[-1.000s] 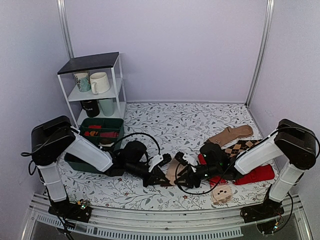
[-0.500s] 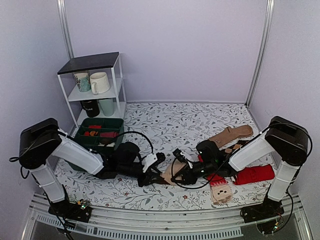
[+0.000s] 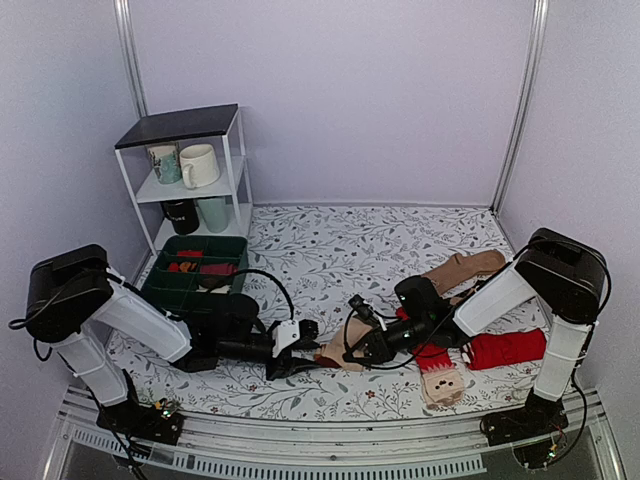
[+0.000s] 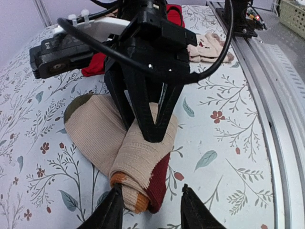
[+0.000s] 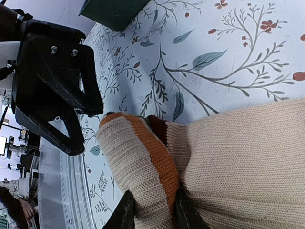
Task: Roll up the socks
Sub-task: Roll a pair of socks at the center of the board.
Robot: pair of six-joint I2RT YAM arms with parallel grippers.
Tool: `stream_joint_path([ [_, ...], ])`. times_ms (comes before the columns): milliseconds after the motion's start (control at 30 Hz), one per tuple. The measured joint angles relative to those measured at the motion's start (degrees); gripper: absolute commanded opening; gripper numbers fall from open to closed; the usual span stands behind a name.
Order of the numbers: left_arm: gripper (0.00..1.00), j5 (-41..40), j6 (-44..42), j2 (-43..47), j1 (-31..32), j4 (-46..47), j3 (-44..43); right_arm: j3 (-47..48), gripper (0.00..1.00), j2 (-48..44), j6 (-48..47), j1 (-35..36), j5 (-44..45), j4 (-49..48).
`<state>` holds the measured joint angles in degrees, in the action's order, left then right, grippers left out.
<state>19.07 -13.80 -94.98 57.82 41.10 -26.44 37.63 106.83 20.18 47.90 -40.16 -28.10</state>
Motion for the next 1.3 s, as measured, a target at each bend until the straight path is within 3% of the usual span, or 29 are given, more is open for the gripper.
stream_joint_path([
  [633, 0.43, -2.1, -5.3, -8.1, 0.0, -1.8, -6.6, 1.4, 0.22, 0.2, -1.0, -0.7, -1.7, 3.3],
  [733, 0.32, -2.3, -5.7, -9.4, 0.1, -3.3, -8.3, 1.5, 0.22, 0.3, -1.2, -0.7, -1.9, 3.5],
  [867, 0.04, -2.1, -6.3, -9.8, 0.2, -5.5, -9.8, 2.0, 0.23, 0.4, -1.5, -1.0, -2.4, 4.5],
  [1000, 0.0, -1.7, -6.5, -9.7, 0.2, -7.1, -10.7, 3.5, 0.3, 0.4, -2.0, -1.2, -2.9, 7.6],
  [1133, 0.0, -1.4, -6.3, -9.6, 0.2, -8.7, -11.5, 6.0, 0.48, 0.4, -2.5, -1.4, -3.0, 12.1],
  [1300, 0.0, -0.1, -5.9, -10.0, 0.2, -10.6, -12.9, 8.1, 0.62, -2.6, -2.1, -1.3, 1.6, 18.6],
])
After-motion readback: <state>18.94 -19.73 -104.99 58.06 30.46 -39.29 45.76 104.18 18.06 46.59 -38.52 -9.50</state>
